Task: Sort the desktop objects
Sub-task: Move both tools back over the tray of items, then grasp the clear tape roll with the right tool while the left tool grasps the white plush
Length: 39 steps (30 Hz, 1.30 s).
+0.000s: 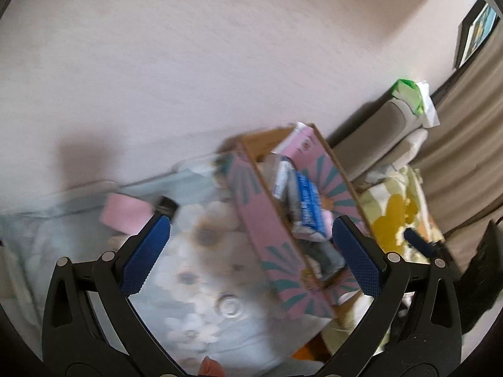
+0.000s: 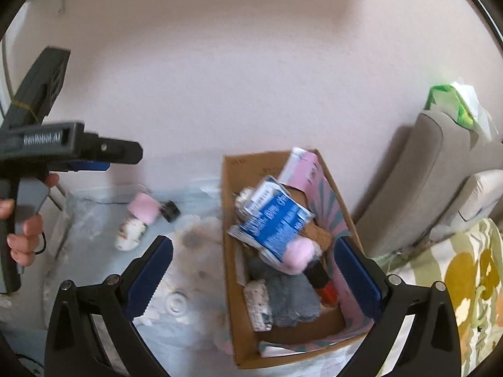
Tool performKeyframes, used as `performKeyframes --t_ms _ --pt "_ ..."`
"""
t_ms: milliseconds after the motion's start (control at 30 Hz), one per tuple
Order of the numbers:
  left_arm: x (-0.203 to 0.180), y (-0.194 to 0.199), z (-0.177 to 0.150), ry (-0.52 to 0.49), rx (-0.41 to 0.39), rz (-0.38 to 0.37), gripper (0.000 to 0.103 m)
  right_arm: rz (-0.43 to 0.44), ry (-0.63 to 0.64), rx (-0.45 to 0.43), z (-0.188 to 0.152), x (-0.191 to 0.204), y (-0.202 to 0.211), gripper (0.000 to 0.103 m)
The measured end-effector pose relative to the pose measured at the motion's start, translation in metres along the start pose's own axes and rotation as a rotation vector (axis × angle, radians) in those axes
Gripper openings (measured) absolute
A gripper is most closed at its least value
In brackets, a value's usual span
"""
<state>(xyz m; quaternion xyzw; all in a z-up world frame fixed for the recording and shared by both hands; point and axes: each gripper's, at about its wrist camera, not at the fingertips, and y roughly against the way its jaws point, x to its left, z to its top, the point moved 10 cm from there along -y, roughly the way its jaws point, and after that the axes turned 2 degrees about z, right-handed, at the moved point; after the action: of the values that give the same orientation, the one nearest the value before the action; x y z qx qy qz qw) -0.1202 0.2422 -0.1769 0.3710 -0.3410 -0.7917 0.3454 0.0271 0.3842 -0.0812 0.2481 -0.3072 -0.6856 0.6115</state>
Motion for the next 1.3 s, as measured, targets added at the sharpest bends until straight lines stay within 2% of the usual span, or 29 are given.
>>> performKeyframes --t_ms 133,233,400,467,600,700,867,967,1100,1200,1267,1300 --pt "0.028 0.028 0.005 0.012 -0.08 0.071 0.103 0.033 0.009 -0.019 0.007 0.014 0.003 0.102" --pt "0.052 0.045 0.004 0.038 -0.105 0.098 0.103 0.053 0.031 -0.029 0.011 0.028 0.004 0.102" --pt "0.096 0.071 -0.003 0.111 -0.137 0.108 0.103 0.094 0.102 -0.048 0.013 0.051 0.006 0.102" --pt "0.112 0.082 -0.007 0.109 -0.156 0.142 0.103 0.133 0.132 -0.043 0.008 0.061 0.005 0.102" --pt "0.133 0.087 -0.022 0.062 -0.147 0.188 0.103 0.19 0.192 -0.004 -0.016 0.081 -0.006 0.102" --pt "0.141 0.076 -0.036 0.042 -0.12 0.201 0.103 0.226 0.211 0.045 -0.04 0.098 -0.019 0.102" --pt "0.149 0.04 -0.068 0.055 -0.046 0.178 0.102 0.261 0.195 0.079 -0.07 0.125 -0.036 0.102" --pt "0.15 0.017 -0.089 0.062 -0.023 0.143 0.102 0.231 0.16 0.104 -0.094 0.134 -0.049 0.102" --pt "0.151 -0.016 -0.104 0.031 -0.008 0.149 0.102 0.142 0.126 0.111 -0.122 0.133 -0.071 0.102" --pt "0.154 -0.044 -0.111 0.012 0.015 0.142 0.098 0.099 0.078 0.121 -0.135 0.125 -0.094 0.096" --pt "0.158 -0.06 -0.114 0.006 0.03 0.135 0.094 0.09 0.052 0.133 -0.139 0.12 -0.106 0.089" --pt "0.16 -0.066 -0.115 0.003 0.035 0.134 0.093 0.086 0.043 0.139 -0.142 0.118 -0.112 0.082"
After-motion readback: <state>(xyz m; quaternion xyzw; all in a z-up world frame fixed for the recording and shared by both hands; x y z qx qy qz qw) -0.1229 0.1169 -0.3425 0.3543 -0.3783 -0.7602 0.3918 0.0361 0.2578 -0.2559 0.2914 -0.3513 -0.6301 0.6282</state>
